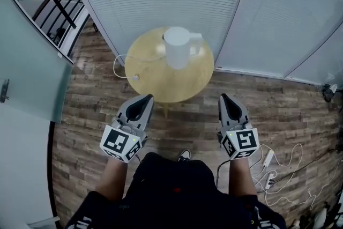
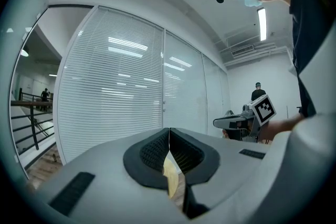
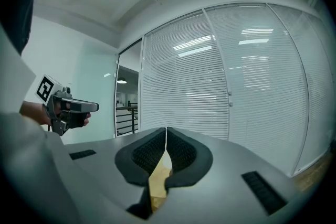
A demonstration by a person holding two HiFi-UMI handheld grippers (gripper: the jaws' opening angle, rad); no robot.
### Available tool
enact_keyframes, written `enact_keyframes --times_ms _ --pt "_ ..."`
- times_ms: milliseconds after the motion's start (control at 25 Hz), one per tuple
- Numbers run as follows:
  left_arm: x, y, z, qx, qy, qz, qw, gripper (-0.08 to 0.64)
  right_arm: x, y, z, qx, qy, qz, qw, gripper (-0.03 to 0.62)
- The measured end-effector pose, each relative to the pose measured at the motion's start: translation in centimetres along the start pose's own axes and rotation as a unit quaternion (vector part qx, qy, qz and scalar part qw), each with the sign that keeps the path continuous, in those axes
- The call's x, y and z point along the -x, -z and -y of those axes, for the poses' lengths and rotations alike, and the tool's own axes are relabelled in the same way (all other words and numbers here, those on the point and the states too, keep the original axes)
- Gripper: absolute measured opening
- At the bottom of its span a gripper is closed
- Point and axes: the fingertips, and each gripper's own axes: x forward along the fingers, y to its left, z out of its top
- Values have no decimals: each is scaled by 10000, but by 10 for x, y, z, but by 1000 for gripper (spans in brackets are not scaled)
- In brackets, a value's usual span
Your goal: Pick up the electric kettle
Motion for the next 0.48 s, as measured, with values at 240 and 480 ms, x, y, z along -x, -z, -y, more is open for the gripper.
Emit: enact_keyframes --times_ms 240,480 --pt "-20 1 -4 -42 -52 -87 9999 23 -17 3 18 -71 -60 22 10000 26" --pt "-35 7 -25 13 58 -46 10000 23 -37 7 19 10 15 -62 10000 26"
